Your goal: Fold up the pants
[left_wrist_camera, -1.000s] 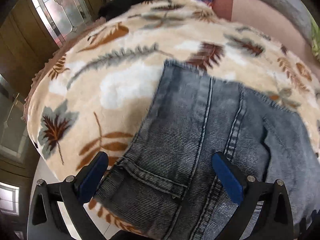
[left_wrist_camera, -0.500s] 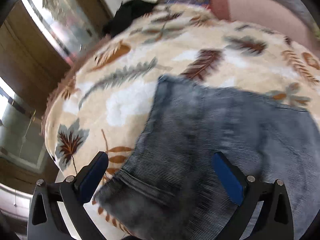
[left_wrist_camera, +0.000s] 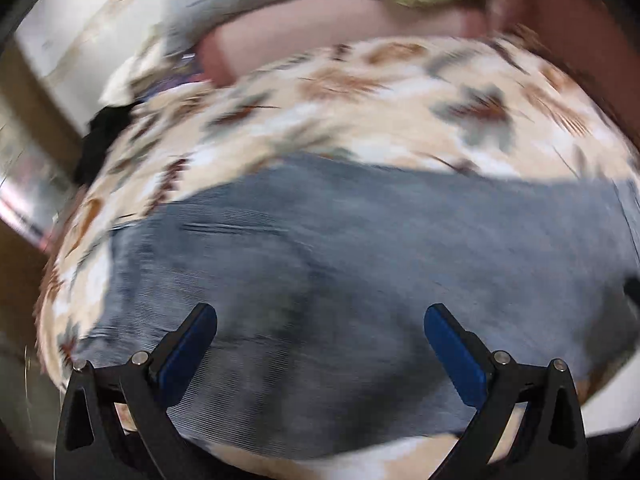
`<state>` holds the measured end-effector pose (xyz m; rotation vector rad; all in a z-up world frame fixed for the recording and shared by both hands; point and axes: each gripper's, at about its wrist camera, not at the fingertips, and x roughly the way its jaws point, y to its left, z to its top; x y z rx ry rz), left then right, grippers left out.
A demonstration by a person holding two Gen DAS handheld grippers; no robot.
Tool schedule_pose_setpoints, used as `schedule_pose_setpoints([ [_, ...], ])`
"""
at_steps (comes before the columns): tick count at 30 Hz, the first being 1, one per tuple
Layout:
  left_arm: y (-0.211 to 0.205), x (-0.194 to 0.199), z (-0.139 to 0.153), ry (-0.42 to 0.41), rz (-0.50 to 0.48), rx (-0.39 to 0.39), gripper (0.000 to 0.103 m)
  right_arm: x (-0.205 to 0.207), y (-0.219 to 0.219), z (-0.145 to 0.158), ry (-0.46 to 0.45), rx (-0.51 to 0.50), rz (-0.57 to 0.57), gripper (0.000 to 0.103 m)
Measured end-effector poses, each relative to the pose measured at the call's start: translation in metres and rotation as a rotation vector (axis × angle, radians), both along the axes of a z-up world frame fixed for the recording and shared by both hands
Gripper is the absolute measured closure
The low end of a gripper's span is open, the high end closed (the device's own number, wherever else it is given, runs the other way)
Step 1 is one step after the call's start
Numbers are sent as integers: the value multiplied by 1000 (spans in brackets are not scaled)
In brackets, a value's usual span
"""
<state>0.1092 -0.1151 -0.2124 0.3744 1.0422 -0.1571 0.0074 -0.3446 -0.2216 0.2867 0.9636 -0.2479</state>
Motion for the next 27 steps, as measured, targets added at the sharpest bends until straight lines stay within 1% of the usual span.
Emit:
schedule_pose_setpoints([
  [3, -19, -8, -14, 18, -52, 20, 0, -4, -11, -3, 19, 5, -33, 21],
  [7, -25, -6, -28, 31, -47, 46, 0, -5, -13, -12, 61, -8, -36, 21],
  [11, -17, -6, -35, 41, -27, -6, 0, -2, -7, -16, 81, -52, -30, 21],
  [13, -15, -6, -37, 44, -31, -19, 0, 0, -1, -18, 96, -83, -25, 18],
  [18, -8, -8, -41, 53, -12, -82, 0, 5, 15, -25, 130, -197, 4, 14],
  [21, -5, -10, -42, 47, -12, -112, 0, 4, 16, -26, 127, -210, -4, 12],
  [25, -3, -9, -44, 38, -16, -123, 0, 4, 18, -28, 127, -241, -13, 7],
  [27, -2, -9, -44, 38, -17, -131, 0, 4, 16, -29, 128, -241, -23, 5],
])
